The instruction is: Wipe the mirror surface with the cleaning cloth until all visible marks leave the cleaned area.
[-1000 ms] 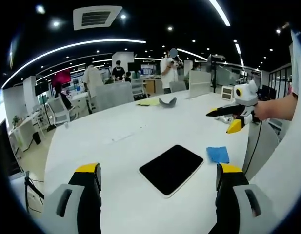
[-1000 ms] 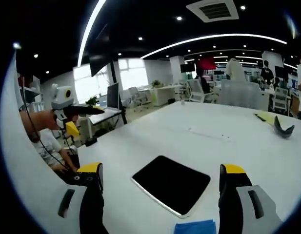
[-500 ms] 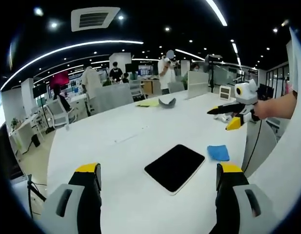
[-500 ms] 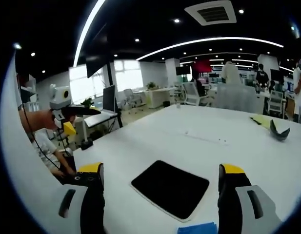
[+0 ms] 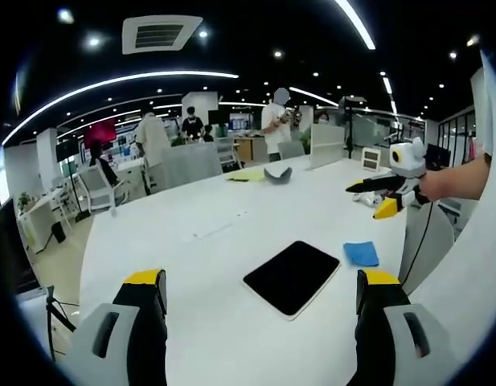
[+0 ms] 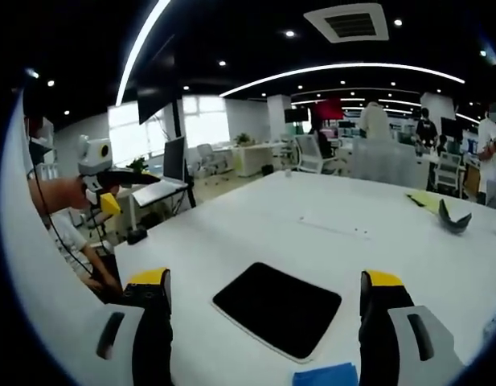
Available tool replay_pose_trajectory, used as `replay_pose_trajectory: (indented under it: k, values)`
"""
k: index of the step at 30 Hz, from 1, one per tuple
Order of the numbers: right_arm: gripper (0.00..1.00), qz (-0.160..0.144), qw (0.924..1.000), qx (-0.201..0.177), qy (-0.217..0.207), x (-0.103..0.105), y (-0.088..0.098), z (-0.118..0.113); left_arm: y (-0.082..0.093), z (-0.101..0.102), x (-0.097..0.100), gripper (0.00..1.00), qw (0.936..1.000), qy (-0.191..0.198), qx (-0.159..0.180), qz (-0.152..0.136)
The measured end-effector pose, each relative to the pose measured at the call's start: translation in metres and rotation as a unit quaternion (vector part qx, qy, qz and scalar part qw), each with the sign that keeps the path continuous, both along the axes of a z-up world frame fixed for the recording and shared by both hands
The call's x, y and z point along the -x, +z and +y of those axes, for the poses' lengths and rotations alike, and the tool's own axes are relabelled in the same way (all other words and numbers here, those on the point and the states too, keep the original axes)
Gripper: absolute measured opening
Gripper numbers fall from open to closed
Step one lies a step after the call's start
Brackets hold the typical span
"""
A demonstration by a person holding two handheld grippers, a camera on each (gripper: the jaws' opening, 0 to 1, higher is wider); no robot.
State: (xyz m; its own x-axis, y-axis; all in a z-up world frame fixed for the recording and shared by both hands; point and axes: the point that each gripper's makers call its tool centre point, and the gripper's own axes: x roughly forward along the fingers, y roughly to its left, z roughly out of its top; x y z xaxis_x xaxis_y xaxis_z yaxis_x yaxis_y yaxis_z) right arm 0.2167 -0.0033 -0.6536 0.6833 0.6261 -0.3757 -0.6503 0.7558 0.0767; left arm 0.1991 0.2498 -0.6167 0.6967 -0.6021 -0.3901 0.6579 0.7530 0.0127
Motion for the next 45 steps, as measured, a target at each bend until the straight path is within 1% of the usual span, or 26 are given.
replay_pose_trajectory:
  k: [5,9,17,18,19,20,22,24,27,29,31,33,34,36,38,40,42,43,45]
  values:
    - [0.97,-0.003,1.0000,-0.005,-0.005,-0.001,0.002,0.000,0.000,0.002,-0.001,0.99,1.0000,-0.002,-0.003,0.000]
    - [0.97,-0.006,1.0000,-0.001,-0.002,0.000,0.002,0.000,0.002,0.006,-0.001,0.99,1.0000,-0.002,-0.002,-0.001]
    - [0.96,-0.010,0.9998,0.013,-0.011,-0.004,-0.007,-0.009,0.001,0.006,0.001,0.99,1.0000,-0.005,-0.007,0.000]
    - [0.96,-0.007,0.9998,0.013,-0.014,-0.005,-0.009,-0.011,0.001,0.005,0.001,0.99,1.0000,-0.006,-0.005,0.001]
    - [0.96,-0.005,0.9998,0.000,-0.021,-0.006,-0.009,-0.012,0.001,0.005,0.001,0.99,1.0000,-0.007,-0.007,0.001]
    - [0.96,-0.010,0.9997,-0.003,-0.024,-0.007,-0.007,-0.014,0.000,0.006,0.001,0.99,0.9999,-0.006,-0.009,0.001]
    - [0.95,-0.017,0.9995,0.012,-0.024,-0.008,-0.010,-0.016,0.001,0.007,0.002,0.99,1.0000,-0.005,-0.004,0.002]
    - [0.95,-0.024,0.9990,0.025,-0.028,-0.009,-0.015,-0.019,0.001,0.007,0.002,0.99,1.0000,-0.005,-0.005,0.002]
    - [0.94,-0.020,0.9989,0.029,-0.030,-0.009,-0.023,-0.023,0.000,0.008,0.001,0.99,1.0000,-0.005,-0.007,0.005]
    - [0.92,-0.017,0.9987,0.032,-0.035,-0.010,-0.031,-0.028,-0.002,0.009,0.001,0.99,0.9999,-0.005,-0.009,0.008]
    - [0.88,-0.021,0.9983,0.028,-0.047,-0.012,-0.038,-0.035,-0.003,0.009,0.001,0.99,0.9999,-0.006,-0.009,0.009]
    - [0.86,-0.010,0.9982,0.027,-0.053,-0.012,-0.046,-0.038,-0.003,0.009,0.001,0.99,0.9999,-0.008,-0.012,0.010]
    - [0.84,-0.013,0.9979,0.032,-0.056,-0.012,-0.051,-0.040,-0.003,0.010,0.000,0.99,0.9998,-0.008,-0.012,0.011]
    - [0.81,-0.011,0.9974,0.042,-0.058,-0.011,-0.058,-0.044,-0.003,0.009,0.000,0.99,0.9999,-0.009,-0.010,0.011]
    - [0.77,-0.011,0.9968,0.044,-0.066,-0.012,-0.065,-0.050,-0.003,0.008,0.000,0.99,0.9998,-0.011,-0.010,0.011]
    - [0.73,-0.002,0.9963,0.047,-0.072,-0.010,-0.075,-0.056,-0.003,0.007,-0.001,0.99,0.9998,-0.012,-0.010,0.011]
    - [0.67,-0.004,0.9942,0.076,-0.077,-0.008,-0.087,-0.065,-0.002,0.006,-0.001,0.99,0.9998,-0.013,-0.009,0.010]
    - [0.64,-0.002,0.9938,0.078,-0.080,-0.006,-0.091,-0.067,-0.003,0.006,-0.001,0.99,0.9998,-0.014,-0.009,0.011]
    - [0.61,0.002,0.9939,0.078,-0.078,-0.002,-0.101,-0.070,-0.004,0.005,-0.002,0.99,0.9998,-0.015,-0.010,0.011]
